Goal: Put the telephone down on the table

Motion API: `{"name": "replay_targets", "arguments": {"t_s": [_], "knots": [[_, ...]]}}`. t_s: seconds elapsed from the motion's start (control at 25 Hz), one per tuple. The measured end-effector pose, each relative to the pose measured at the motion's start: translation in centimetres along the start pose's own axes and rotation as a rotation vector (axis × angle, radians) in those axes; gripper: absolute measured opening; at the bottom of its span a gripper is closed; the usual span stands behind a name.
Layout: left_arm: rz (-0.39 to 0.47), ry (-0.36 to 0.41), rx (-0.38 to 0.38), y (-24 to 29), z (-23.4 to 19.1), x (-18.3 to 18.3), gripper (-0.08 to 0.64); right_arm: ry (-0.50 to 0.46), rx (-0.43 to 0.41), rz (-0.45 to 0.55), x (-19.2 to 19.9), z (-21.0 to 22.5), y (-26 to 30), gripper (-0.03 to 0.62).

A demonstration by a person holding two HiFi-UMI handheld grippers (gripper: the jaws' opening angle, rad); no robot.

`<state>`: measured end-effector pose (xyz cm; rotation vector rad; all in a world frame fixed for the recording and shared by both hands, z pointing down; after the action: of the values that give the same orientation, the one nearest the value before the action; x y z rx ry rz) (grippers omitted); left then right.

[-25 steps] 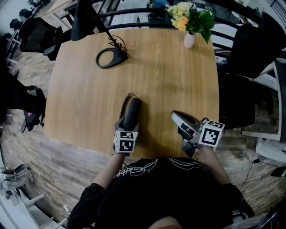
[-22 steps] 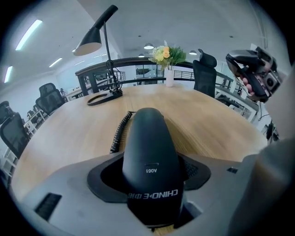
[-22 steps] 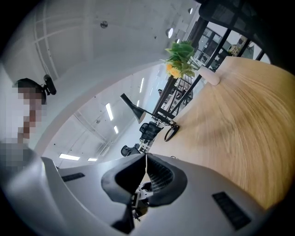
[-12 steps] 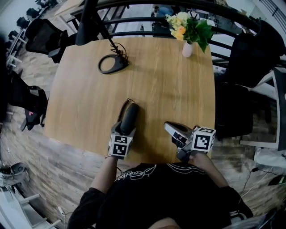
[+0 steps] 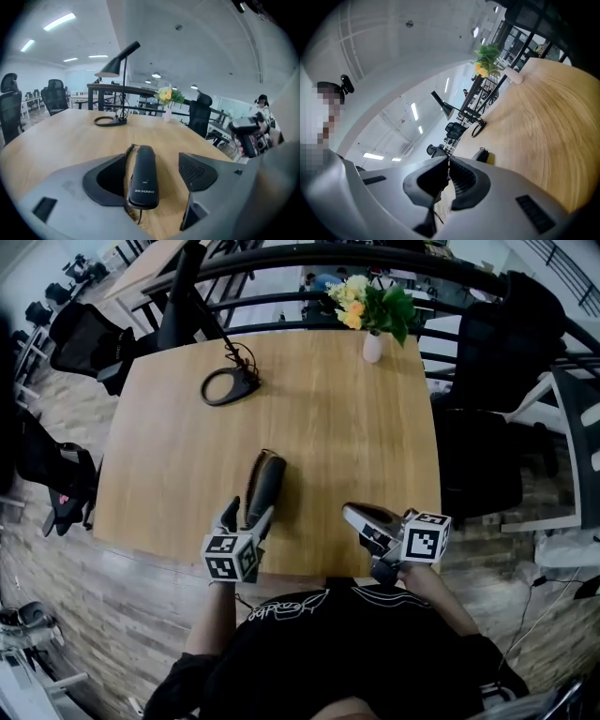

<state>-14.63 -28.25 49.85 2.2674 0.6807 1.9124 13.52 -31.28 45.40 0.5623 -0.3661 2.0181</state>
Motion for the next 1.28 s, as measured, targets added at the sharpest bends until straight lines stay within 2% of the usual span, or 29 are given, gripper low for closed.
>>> {"name": "replay_targets", "arguments": {"t_s": [0.08, 0.2, 0.28, 0.36, 0.44, 0.52, 0.6, 0.68, 0.84, 0.92, 1.0, 1.16, 1.28], "knots": [[0.065, -0.042, 0.047, -1.6, 1.0, -1.7, 0.348, -0.024, -0.002, 0.0, 1.1, -1.3, -0.6, 0.04], [0.135, -0.109, 0.165, -4.4, 3.3, -3.6, 0.332, -0.058, -0.014, -0.012, 3.0, -3.5, -1.3, 0.04], [0.163, -0.159, 0.234, -6.9, 4.8, -3.9, 0.243, -0.076, -0.025, -0.017, 4.6, -5.2, -1.7, 0.041], [0.181, -0.192, 0.294, -9.6, 5.9, -4.0, 0.202, -0.094, -0.041, -0.015, 6.2, -7.1, -2.1, 0.04], [0.198, -0.193, 0.337, -12.1, 6.9, -4.0, 0.155, -0.118, -0.06, -0.012, 7.6, -9.0, -2.4, 0.04], [0.216, -0.17, 0.364, -14.3, 7.8, -4.0, 0.059, -0.142, -0.08, -0.011, 8.9, -10.6, -2.8, 0.041], [0.24, -0.144, 0.382, -16.5, 8.7, -4.1, 0.023, -0.158, -0.1, -0.01, 10.2, -12.3, -3.2, 0.041], [0.254, -0.144, 0.411, -18.6, 9.5, -4.0, 0.009, -0.169, -0.119, -0.011, 11.7, -14.0, -3.8, 0.04], [0.269, -0.207, 0.474, -22.2, 10.3, -3.6, 0.006, -0.178, -0.144, -0.004, 14.4, -16.9, -4.4, 0.04], [0.28, -0.199, 0.481, -23.7, 10.2, -3.3, 0.006, -0.183, -0.139, 0.018, 15.5, -18.0, -4.6, 0.04], [0.29, -0.186, 0.493, -24.8, 10.2, -3.0, 0.006, -0.192, -0.131, 0.037, 16.4, -18.7, -4.8, 0.04], [0.301, -0.238, 0.538, -25.6, 11.1, -2.5, 0.006, -0.213, -0.122, 0.05, 17.5, -19.1, -5.8, 0.04], [0.302, -0.245, 0.553, -26.0, 11.4, -2.4, 0.006, -0.213, -0.119, 0.056, 17.8, -19.6, -6.1, 0.04]]}}
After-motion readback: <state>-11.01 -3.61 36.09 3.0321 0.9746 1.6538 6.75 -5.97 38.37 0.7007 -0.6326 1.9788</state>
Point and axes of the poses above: the fingertips, and each gripper's own axes: y forward along the fingers, z to its right, x out of its underside, the point moved 7 cm from there along -y, backward along the fingers, and after that the axes turned 12 degrees about z, right-handed, at the moved point
